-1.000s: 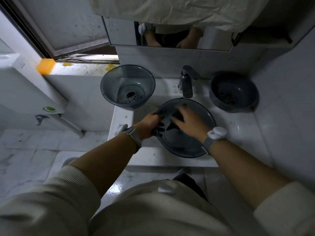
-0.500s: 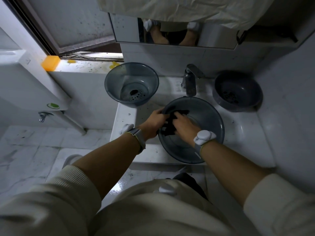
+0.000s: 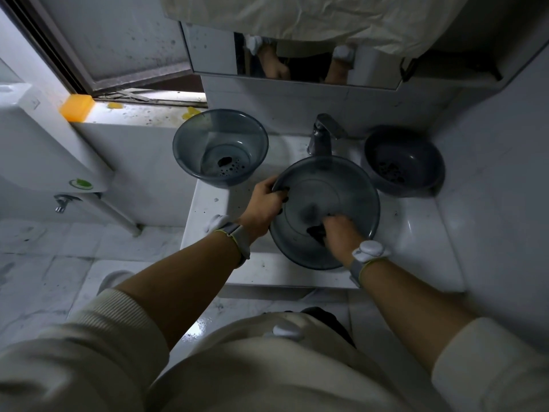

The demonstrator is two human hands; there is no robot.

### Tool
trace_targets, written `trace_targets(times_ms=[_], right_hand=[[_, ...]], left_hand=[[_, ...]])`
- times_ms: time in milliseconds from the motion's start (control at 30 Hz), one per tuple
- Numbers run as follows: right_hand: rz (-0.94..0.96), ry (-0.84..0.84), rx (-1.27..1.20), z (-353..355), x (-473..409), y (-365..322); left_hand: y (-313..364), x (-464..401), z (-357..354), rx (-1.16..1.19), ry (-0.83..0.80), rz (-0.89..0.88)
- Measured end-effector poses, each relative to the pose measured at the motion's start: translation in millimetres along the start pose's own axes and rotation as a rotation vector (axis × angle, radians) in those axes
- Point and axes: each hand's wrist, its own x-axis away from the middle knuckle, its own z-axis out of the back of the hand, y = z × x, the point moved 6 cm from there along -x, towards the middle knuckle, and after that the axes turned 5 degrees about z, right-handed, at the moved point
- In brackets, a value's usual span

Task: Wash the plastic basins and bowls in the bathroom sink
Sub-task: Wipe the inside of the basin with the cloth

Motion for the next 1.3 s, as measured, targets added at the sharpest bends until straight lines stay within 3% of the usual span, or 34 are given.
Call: trace_targets(times_ms=[133,267,333,467,567,667,800,1000,1067,1167,1300], right_hand=[[-0.025,-0.027,-0.213,-10.0,-1.0,-17.2],[0.063,0.102,-0.360,14.3,1.0,-13.4],[0.105,0.107,-0.297,21.2,7.8,8.2],[-0.032,0.144,-0.166,30.6,23.7,67.7],[0.023,0.078,-0.011,28.9,43.7,105.4],[-0.096,0.019,0.048,29.5,67.4,151.9],[-0.268,0.144,0.127,52.7,76.6,176.1],[-0.284,0.302,-0.054,73.2,66.2,179.2],[-0.218,0.284,-0.161,63.1,59.9,167.2],[-0.117,0.118,-0.226,38.4,53.3,143.4],[0.051,-0.036,-0.181,20.5,71.3,133.1]], left_hand=[[7.3,3.4,-31.9,0.037,-0.039,-0.028],[3.6,2.8,-61.5,0.003,-0.037,-0.025],[0.3,5.2,-80.6,0.002,-0.057,0.006],[-4.2,14.5,-123.6,-0.051,-0.141,0.071],[-9.9,13.7,-144.7,-0.049,-0.133,0.119],[-12.0,12.6,-160.4,-0.049,-0.142,0.145],[-10.9,15.9,-190.1,-0.087,-0.171,0.159],[-16.2,33.2,-220.9,-0.151,-0.231,0.181],[-18.9,35.7,-229.0,-0.158,-0.217,0.180],[-25.1,35.0,-232.9,-0.126,-0.189,0.180],[-37.6,33.5,-230.2,-0.063,-0.154,0.242]])
